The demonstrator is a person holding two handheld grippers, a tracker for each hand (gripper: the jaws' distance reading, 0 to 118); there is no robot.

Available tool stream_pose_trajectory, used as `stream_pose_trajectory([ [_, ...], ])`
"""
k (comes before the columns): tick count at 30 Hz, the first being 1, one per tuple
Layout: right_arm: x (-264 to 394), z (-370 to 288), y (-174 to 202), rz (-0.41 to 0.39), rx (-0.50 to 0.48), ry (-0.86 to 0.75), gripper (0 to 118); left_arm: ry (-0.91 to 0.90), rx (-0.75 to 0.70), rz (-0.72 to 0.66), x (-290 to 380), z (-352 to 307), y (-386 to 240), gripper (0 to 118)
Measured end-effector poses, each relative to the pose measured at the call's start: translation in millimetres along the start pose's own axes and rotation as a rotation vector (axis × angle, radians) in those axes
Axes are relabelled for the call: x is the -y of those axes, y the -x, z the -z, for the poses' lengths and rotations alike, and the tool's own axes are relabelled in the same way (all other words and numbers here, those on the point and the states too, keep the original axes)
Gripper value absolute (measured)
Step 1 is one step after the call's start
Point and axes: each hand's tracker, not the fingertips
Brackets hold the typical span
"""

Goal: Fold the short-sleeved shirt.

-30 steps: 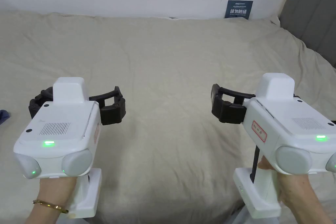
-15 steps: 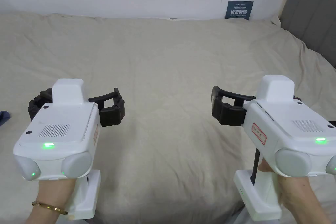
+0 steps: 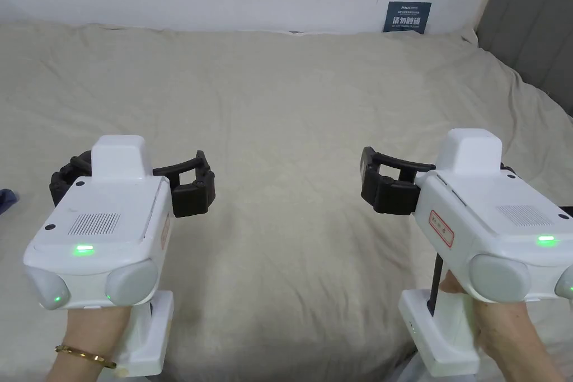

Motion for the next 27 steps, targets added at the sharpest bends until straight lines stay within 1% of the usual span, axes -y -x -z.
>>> stream_pose_trajectory([
  [27, -2.9, -1.6, 3.1, -0.002, -0.01, -0.005, 118, -0.007, -0.002, -0.003, -2.7, -0.6, -2.3, 118],
])
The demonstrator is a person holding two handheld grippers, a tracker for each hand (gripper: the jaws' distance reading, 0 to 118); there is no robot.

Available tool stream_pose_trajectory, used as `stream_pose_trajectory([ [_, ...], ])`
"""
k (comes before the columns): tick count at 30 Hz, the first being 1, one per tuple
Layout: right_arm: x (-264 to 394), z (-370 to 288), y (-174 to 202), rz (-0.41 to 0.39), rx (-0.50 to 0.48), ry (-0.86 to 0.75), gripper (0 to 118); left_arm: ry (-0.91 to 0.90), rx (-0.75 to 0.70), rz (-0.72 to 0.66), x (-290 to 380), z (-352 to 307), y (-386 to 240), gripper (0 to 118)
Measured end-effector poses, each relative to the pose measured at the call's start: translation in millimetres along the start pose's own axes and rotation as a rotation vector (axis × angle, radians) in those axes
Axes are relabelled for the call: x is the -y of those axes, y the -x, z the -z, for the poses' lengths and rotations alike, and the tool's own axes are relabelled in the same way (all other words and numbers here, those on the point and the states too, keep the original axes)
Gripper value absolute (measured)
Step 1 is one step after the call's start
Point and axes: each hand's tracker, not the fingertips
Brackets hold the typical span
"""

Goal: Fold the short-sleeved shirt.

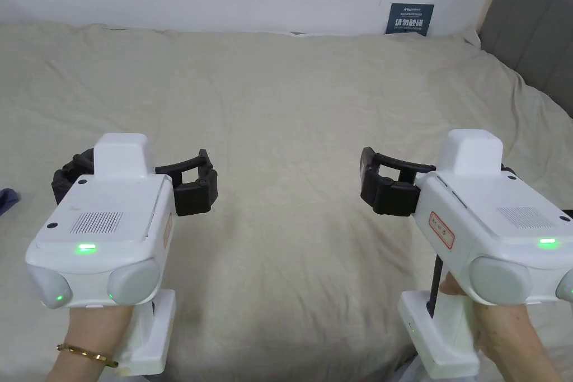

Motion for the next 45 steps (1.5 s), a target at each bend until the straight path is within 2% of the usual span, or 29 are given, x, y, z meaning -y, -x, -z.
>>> stream_pose_trajectory([
  [9, 0, 0, 0, -0.002, 0.013, -0.004, 118, -0.008, 0.001, -0.01, -1, -2, 0, 118],
  [14, -4, 0, 2, -0.017, 0.077, 0.006, 118, -0.007, 0.002, -0.011, -4, -5, -1, 118],
  [16, -17, 5, 2, 0.007, 0.109, 0.185, 118, 0.003, 0.009, -0.025, -7, -8, -2, 118],
  [18, -24, 8, -1, 0.093, 0.117, 0.25, 118, 0.051, -0.02, -0.061, -9, -10, -6, 118],
  [21, -29, 12, -1, 0.147, 0.062, 0.429, 118, 0.094, 0.005, -0.1, 1, -15, -10, 118],
  [24, -21, 12, 9, 0.124, -0.044, 0.61, 118, 0.149, 0.022, -0.088, 20, -22, -20, 118],
  [26, -9, 9, 17, 0.124, -0.096, 0.659, 118, 0.181, 0.029, -0.077, 31, -25, -26, 118],
  [29, 6, 4, 30, 0.104, -0.052, 0.636, 118, 0.226, 0.05, -0.075, 45, -28, -32, 118],
  [32, 18, 9, 39, 0.013, -0.007, 0.64, 118, 0.269, 0.072, -0.05, 57, -27, -38, 118],
  [33, 21, 13, 42, 0.005, 0.002, 0.658, 118, 0.278, 0.073, -0.041, 60, -26, -40, 118],
  [37, 29, 30, 40, 0.076, -0.005, 0.727, 118, 0.331, 0.088, -0.022, 74, -17, -45, 118],
  [40, 38, 38, 45, 0.061, -0.028, 0.719, 118, 0.399, 0.093, -0.05, 83, -5, -44, 118],
  [45, 80, 64, 53, -0.004, -0.05, 0.806, 118, 0.488, 0.073, -0.098, 92, 23, -36, 118],
])
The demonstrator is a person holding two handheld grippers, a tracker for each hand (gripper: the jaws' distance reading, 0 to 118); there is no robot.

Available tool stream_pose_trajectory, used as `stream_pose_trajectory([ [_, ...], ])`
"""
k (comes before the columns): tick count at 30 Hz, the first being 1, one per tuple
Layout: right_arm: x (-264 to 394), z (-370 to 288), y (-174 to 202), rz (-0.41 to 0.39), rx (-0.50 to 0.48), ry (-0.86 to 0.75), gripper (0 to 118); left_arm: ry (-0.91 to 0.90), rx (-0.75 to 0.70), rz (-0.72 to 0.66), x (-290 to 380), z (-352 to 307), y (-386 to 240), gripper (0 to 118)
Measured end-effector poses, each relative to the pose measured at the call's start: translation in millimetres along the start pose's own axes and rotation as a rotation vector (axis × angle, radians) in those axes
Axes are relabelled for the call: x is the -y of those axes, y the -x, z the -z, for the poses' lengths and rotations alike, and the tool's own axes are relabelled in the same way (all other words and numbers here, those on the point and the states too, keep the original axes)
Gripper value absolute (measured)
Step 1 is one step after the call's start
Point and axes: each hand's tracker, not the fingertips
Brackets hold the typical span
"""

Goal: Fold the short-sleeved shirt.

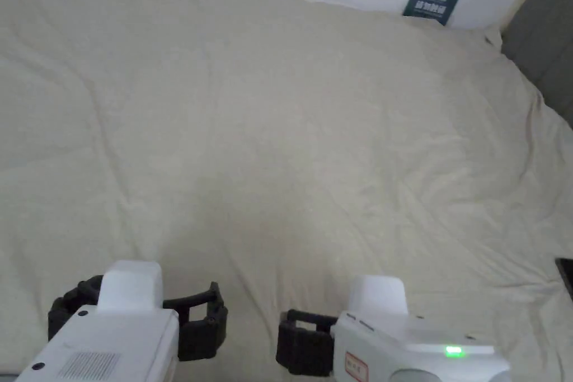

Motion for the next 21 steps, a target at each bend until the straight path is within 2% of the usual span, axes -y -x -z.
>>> stream_pose_trajectory([
  [4, -18, 53, -9, 0.027, 0.06, 0.08, 118, 0.049, -0.044, -0.043, -22, 43, 10, 118],
  [9, -85, 107, -32, 0.068, 0.186, -0.103, 118, 0.066, -0.103, -0.086, -75, 125, 19, 118],
  [12, -128, 145, -44, 0.087, 0.228, -0.104, 118, 0.054, -0.118, -0.128, -104, 178, 21, 118],
  [17, -170, 197, -54, 0.125, 0.205, -0.117, 118, 0.099, -0.17, -0.1, -129, 252, 12, 118],
  [21, -181, 220, -52, 0.099, 0.207, -0.15, 118, 0.158, -0.184, -0.075, -123, 287, 7, 118],
])
